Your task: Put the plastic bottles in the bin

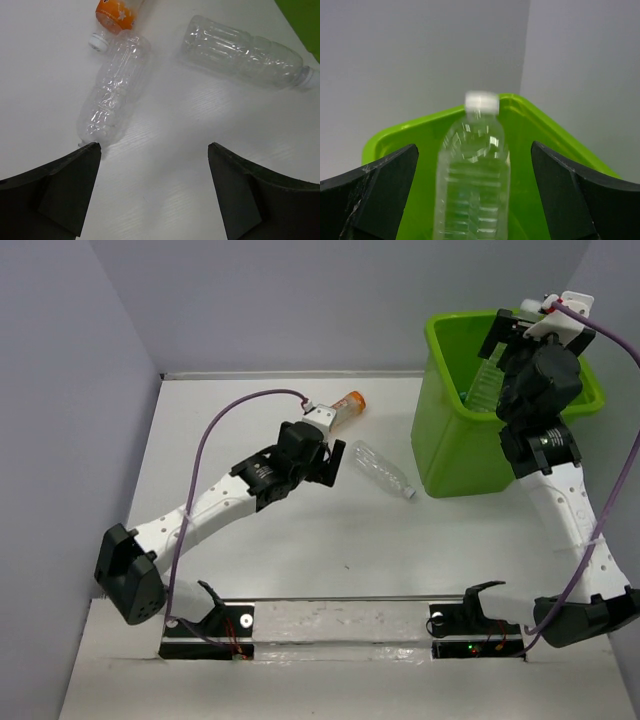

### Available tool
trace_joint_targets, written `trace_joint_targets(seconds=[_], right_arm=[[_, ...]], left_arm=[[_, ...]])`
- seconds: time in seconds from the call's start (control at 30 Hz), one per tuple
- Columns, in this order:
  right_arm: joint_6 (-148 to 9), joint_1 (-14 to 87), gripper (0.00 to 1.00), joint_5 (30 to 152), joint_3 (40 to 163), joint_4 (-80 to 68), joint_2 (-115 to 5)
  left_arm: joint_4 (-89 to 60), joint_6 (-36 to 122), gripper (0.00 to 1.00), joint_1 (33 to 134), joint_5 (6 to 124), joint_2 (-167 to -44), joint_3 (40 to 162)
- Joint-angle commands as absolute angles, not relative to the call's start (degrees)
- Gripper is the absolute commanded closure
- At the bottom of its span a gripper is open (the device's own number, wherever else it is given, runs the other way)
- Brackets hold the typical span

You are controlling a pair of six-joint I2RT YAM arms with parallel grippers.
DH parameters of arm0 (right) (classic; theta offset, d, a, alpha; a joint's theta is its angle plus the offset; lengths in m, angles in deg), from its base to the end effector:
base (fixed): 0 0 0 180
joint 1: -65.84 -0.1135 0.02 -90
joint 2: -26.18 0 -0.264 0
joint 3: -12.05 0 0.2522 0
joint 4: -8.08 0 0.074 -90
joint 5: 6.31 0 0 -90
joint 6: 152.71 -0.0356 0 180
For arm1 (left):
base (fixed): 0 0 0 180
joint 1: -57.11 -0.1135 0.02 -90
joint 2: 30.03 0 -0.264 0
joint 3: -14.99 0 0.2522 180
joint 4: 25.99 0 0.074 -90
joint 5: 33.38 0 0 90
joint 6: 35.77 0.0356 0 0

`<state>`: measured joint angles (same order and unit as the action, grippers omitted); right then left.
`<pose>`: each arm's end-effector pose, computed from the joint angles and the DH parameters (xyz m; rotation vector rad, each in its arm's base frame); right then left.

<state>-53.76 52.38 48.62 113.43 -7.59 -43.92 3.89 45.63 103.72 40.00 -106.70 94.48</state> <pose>0.2430 0.0371 0.5204 0.2681 1.3295 -0.3304 0.2185 -0.2163 0.3336 0.4890 1.9764 -0.3127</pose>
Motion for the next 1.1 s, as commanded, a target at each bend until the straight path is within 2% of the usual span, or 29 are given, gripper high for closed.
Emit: trace_joint_targets(seconds=[0.0,0.23,0.33,0.37,0.47,0.57,0.73,1.07], right_arm=[[-61.03,52.65,0.0,55.03,116.08,-17.61,-39.3],[-65.09,50.73,0.03,74.36,115.29,-25.01,-34.81],[-60.98,45.09,0.07,79.54,116.77,-28.43,-36.12],[-59.56,39.26,0.07,80.35,118.43,-30.01,-37.09],[-53.67,28.44,0.07,76.5,120.82,-37.74,-43.06],[-51.64,24.71,0.07,75.26,119.69,-40.39,-48.5],[-53.4,24.7,0.06,77.37,115.82,-37.24,-53.17],[-55.59,24.7,0.07,72.71,114.41,-35.3,-60.21]], left_arm=[[4.82,50.45,0.01,100.19,41.59,-113.15,98.79],[2.27,53.88,0.01,95.53,44.58,-122.57,102.92],[4.11,55.81,0.01,94.47,46.16,-127.05,104.94],[5.08,55.99,0.01,94.29,46.25,-128.2,105.82],[6.67,55.82,0.01,93.42,46.25,-130.93,108.11],[5.96,55.9,0.01,92.54,46.6,-132.25,108.11],[5.96,56.17,0.01,90.51,46.25,-135.23,110.22],[8.6,56.17,0.02,88.76,44.24,-144.02,114.44]])
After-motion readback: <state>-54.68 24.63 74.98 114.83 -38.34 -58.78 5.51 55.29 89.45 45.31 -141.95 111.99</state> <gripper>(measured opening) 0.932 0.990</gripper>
